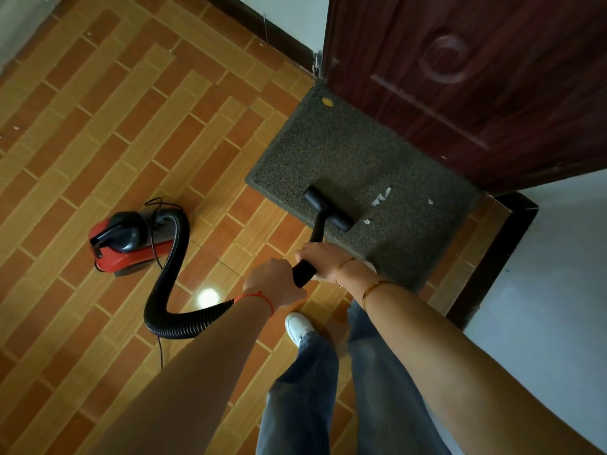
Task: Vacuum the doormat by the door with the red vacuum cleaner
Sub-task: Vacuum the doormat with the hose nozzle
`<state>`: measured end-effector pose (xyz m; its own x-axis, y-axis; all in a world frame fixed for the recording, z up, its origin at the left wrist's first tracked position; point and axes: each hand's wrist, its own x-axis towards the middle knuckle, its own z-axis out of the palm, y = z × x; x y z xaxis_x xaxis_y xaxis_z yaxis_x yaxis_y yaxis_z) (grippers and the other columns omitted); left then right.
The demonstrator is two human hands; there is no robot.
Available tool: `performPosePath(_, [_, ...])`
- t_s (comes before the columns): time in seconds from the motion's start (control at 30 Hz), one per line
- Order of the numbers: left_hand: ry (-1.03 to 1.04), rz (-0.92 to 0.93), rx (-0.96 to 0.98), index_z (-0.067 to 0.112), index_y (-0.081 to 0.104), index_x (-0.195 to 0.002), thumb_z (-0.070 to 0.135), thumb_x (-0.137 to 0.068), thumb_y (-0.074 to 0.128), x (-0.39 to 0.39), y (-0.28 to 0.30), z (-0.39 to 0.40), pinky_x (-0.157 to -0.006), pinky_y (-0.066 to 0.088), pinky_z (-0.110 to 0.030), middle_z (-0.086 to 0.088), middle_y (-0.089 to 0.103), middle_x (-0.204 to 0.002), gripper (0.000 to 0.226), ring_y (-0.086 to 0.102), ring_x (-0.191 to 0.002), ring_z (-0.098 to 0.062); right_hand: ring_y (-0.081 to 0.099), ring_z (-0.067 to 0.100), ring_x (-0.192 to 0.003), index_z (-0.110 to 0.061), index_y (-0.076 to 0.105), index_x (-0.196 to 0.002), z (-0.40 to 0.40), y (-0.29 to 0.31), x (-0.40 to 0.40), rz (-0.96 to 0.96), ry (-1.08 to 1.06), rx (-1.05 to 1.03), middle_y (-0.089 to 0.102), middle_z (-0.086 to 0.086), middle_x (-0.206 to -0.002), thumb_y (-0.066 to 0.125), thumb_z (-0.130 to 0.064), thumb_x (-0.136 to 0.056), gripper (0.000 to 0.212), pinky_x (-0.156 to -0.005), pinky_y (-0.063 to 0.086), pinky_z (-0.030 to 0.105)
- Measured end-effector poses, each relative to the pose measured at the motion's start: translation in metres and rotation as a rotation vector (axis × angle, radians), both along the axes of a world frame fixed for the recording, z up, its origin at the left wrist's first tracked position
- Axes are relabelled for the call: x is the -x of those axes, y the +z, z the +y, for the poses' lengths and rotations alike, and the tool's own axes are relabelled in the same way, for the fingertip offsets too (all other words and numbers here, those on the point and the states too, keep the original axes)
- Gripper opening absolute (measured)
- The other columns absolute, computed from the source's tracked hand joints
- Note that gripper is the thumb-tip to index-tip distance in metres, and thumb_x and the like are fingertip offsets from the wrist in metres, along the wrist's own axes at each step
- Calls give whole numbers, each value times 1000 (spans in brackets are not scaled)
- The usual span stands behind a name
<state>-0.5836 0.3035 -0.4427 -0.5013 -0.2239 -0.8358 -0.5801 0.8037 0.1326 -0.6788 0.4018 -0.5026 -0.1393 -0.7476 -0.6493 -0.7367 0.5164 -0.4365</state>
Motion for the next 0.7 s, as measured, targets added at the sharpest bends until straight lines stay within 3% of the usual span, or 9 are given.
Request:
performPosePath(0.13, [-7,11,-2,17,58,-80,34,-80,59,11,-2,11,-45,43,-22,3,55,-63,17,54,-52,-14,64,26,-94,-12,54,-98,11,-4,11,21,0,18,59,6,-109,53,-8,-89,10,-77,51,36])
performPosePath(0.27, [-4,38,11,18,53,-72,34,-80,59,36,-4,26,-41,39,-23,3,54,-61,19,51,-49,-14,63,26,-95,-13,53,-94,26,-10,37,28,-9,19,58,6,-108,54,-10,-90,5,-77,50,37])
performPosePath(0.7, [13,115,16,17,53,-73,30,-79,59,179,-20,83,-40,33,-22,4,51,-62,16,49,-48,-11,62,23,-95,-12,55,-93,83,-29,183,50,-53,53,58,6,-107,56,-7,-88,7,-82,52,37])
